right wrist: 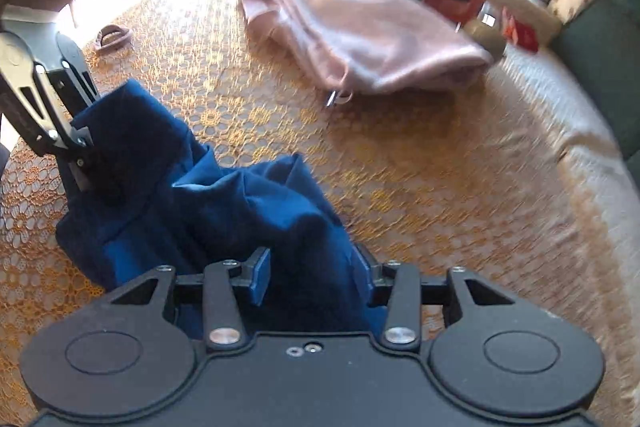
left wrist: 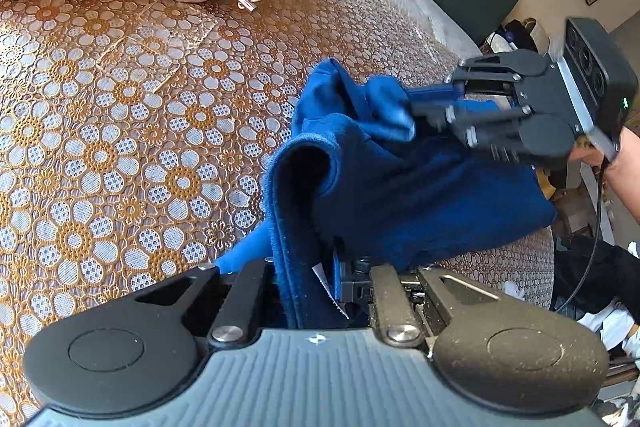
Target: Fold clothes
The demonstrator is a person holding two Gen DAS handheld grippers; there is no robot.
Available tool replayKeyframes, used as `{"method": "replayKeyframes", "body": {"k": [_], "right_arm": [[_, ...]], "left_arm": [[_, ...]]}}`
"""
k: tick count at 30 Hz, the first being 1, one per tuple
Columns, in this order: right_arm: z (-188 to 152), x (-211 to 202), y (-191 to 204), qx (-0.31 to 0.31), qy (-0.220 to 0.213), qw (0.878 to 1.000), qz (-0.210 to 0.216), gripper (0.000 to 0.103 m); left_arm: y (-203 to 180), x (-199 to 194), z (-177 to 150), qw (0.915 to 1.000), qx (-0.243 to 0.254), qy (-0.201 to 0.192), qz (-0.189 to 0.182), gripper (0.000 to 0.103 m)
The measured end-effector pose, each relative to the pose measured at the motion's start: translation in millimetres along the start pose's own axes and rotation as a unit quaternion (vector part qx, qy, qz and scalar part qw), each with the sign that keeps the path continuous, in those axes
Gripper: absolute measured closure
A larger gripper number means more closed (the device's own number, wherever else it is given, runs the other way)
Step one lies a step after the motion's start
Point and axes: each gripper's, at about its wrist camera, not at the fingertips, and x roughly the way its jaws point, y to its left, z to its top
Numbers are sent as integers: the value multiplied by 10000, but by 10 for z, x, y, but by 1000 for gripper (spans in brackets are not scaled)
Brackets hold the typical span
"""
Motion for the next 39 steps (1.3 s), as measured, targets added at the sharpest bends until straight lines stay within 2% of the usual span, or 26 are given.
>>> {"method": "replayKeyframes", "body": {"k": [3, 7, 11, 14, 16, 19, 21, 25, 28, 30, 34, 35, 37, 39], "right_arm": [[30, -20, -146, 507, -66, 9987, 32, 0], [77, 186, -360, 1279, 26, 9916, -193, 0], [31, 399, -366, 1544, 104, 9873, -358, 0], [18, 273, -343, 1612, 5, 9856, -506, 0], [-60, 55, -305, 1684, -240, 9841, -508, 0], [-377, -269, -159, 1694, -369, 9825, -675, 0], [-620, -480, -52, 1684, -408, 9815, -815, 0], [-1191, -792, 11, 2004, -213, 9745, -987, 0], [-1506, -902, -11, 2190, -20, 9685, -1184, 0], [-1565, -941, -62, 2217, -52, 9664, -1301, 0], [-1439, -1007, -228, 2238, -394, 9622, -1499, 0], [-1391, -1024, -273, 2235, -495, 9613, -1535, 0], [-1305, -1002, -392, 2278, -597, 9599, -1519, 0], [-1237, -904, -537, 2367, -552, 9596, -1418, 0]], "left_arm": [[-14, -13, -1, 10000, -16, 39, 32, 91], [-37, -34, -14, 9999, 9, 59, 98, 91], [11, -77, -31, 9997, -245, 58, 61, 91], [-22, -146, -47, 9997, -171, 55, 146, 91], [-63, -215, -63, 9992, 16, 20, 400, 91], [-108, -349, -76, 9968, 200, -124, 767, 91], [-212, -440, -70, 9939, 507, -245, 945, 91], [-646, -528, -29, 9795, 1521, -492, 1224, 91], [-1012, -476, 47, 9582, 2243, -671, 1648, 91], [-1179, -477, 110, 9454, 2450, -916, 1946, 91], [-1409, -700, 231, 9234, 2563, -1703, 2294, 91], [-1426, -763, 262, 9217, 2495, -1891, 2291, 91], [-1407, -815, 344, 9364, 2237, -1968, 1854, 89], [-1377, -700, 392, 9529, 2137, -1684, 1344, 87]]}}
